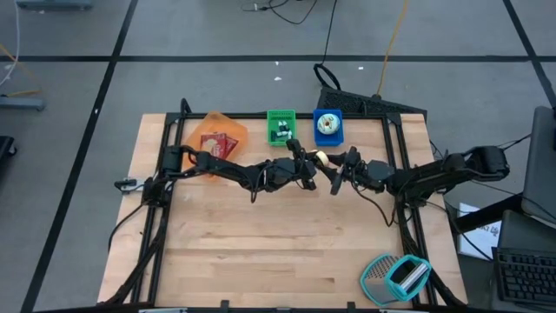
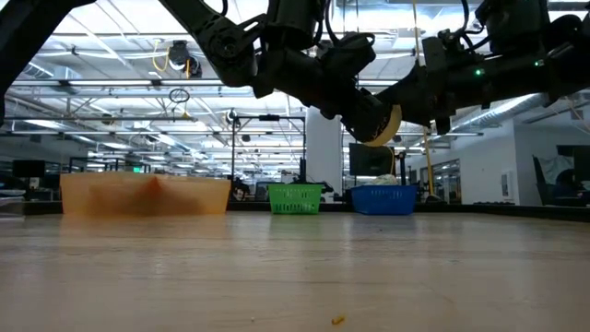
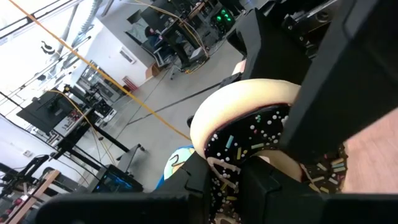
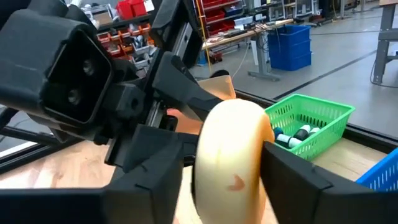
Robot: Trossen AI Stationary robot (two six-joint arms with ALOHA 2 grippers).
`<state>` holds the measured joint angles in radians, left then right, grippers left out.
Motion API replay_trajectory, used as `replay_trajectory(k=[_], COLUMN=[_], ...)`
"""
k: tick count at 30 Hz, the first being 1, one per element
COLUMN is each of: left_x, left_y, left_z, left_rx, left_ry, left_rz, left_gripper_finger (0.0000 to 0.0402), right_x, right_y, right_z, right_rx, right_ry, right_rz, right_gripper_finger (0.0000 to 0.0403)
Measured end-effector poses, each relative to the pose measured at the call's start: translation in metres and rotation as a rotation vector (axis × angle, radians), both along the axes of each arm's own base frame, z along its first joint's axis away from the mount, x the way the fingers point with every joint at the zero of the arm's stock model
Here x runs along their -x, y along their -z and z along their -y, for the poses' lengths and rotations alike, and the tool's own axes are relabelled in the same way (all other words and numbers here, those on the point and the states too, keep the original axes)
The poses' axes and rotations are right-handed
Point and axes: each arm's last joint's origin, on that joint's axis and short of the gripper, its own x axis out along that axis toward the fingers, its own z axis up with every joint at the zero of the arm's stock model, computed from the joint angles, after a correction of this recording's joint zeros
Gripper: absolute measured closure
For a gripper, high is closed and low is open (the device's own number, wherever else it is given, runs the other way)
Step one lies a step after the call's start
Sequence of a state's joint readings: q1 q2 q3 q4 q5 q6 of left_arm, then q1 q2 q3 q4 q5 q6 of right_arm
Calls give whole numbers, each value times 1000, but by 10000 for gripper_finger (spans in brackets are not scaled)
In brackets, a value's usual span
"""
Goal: Pick & Place Food Item
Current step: Put the black doughnut into the blue bin
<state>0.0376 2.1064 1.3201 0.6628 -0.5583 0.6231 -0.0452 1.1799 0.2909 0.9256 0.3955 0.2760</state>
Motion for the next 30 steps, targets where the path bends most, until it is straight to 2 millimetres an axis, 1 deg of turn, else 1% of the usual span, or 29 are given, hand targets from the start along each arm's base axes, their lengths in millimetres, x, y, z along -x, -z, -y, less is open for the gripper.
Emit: replay_trajectory(k=[5,9,12,14,16,18,21,23,25,28,30], left_x=[0,0,0,1,2,2,4,8,15,23,26], left_y=[0,1,2,2,0,-10,-28,-41,-54,-68,-69], left_z=[0,0,0,1,2,2,2,2,3,5,3], left_rx=[1,2,71,154,225,285,367,406,443,495,554], left_ry=[2,4,-4,0,37,65,41,29,56,238,387], left_rz=[-4,-5,25,52,29,-8,-71,-113,-138,-167,-174], left_gripper_finger=[352,352,338,315,284,250,201,176,155,132,120], right_x=[2,3,3,4,5,6,6,6,7,9,11], right_y=[2,3,2,2,3,2,2,2,1,-3,-5], right_z=[0,0,0,-1,-1,-1,-1,0,2,9,16], right_rx=[-2,-13,-23,-24,-25,-27,-24,-8,16,48,78], right_ry=[-2,-2,-3,-6,-11,-16,-18,-9,11,42,74], right_rz=[-41,-53,-47,-57,-66,-68,-68,-76,-85,-76,-80], right_gripper_finger=[265,305,328,339,347,353,357,359,359,359,359])
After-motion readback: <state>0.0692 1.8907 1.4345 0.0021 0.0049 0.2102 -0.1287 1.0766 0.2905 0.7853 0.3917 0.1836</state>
